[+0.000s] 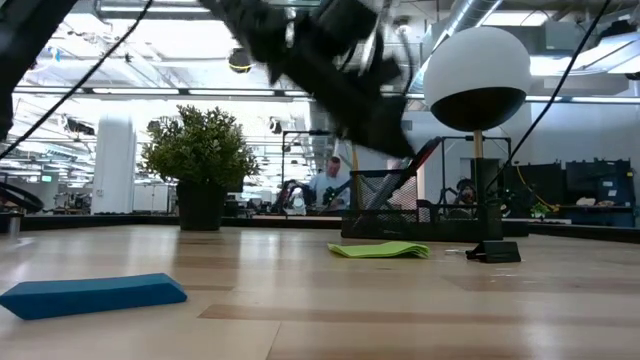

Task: Pick and place office supplies into organizer
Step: Put the binder clip into the black desk organizer

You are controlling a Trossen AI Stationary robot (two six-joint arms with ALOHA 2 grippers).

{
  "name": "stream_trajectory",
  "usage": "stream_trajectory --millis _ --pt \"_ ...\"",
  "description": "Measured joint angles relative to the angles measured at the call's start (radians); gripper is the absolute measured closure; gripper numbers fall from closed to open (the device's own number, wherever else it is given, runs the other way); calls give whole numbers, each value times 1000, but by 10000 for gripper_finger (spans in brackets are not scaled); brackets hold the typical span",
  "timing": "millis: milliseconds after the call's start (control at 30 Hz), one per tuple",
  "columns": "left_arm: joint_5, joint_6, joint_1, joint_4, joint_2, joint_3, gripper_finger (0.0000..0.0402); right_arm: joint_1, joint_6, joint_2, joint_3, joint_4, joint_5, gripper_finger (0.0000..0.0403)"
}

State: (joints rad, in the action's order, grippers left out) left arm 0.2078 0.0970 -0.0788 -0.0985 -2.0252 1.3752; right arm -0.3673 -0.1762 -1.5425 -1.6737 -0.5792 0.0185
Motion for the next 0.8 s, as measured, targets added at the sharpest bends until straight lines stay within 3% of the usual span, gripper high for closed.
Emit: stream_trajectory --millis 133,233,400,567,700,800 --pt "-76 -104 53 260 18 147 208 -29 -42 7 0 -31 6 275" --pt "-112 -63 110 438 17 243 207 -46 -122 11 -1 -111 6 275" --pt "-125 4 188 656 16 317 207 -94 -321 29 0 -403 9 275" --pt "-130 -113 216 876 27 469 207 -200 -576 66 0 -704 0 284" --pt "-113 -161 217 1059 28 662 207 -289 -810 73 0 -784 -68 289" --pt "-69 -215 204 1196 30 840 207 -383 -963 72 5 -809 -187 289"
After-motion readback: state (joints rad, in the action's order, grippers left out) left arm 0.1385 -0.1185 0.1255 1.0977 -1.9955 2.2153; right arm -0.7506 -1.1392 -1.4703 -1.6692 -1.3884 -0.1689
